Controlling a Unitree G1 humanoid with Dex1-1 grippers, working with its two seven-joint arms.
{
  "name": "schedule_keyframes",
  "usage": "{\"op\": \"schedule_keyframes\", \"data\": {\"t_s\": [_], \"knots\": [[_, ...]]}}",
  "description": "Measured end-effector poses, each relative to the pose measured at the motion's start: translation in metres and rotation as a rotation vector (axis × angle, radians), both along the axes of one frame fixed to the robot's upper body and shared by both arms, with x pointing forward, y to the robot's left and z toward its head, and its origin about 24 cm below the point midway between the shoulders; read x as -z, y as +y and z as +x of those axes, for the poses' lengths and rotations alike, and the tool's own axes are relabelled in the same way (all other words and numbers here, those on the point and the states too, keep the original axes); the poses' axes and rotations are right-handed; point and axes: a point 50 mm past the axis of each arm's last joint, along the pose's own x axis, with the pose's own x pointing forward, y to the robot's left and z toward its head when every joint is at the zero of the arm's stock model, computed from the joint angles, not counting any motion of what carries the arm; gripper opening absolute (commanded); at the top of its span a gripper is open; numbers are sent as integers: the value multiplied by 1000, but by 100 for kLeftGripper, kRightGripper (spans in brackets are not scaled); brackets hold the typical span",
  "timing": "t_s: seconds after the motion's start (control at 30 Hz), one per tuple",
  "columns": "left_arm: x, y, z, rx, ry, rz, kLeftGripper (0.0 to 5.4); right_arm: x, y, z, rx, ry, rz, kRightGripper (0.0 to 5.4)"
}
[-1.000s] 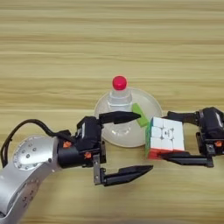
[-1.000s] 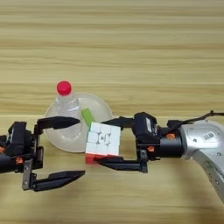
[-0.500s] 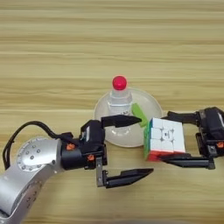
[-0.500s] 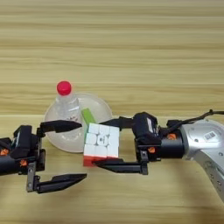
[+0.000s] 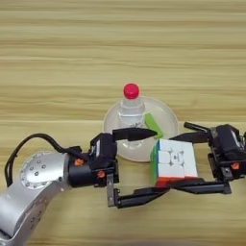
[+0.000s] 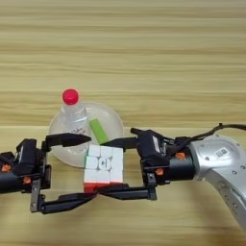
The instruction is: Move the objects on the table
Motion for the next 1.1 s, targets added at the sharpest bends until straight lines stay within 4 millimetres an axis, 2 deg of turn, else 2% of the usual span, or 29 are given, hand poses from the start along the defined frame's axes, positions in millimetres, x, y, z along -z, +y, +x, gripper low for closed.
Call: {"op": "schedule_keyframes", "data": {"t_s": [1.1], "knots": [[1, -3, -2, 20, -12, 9, 540, -3, 9, 3, -14, -15, 28, 334]]}}
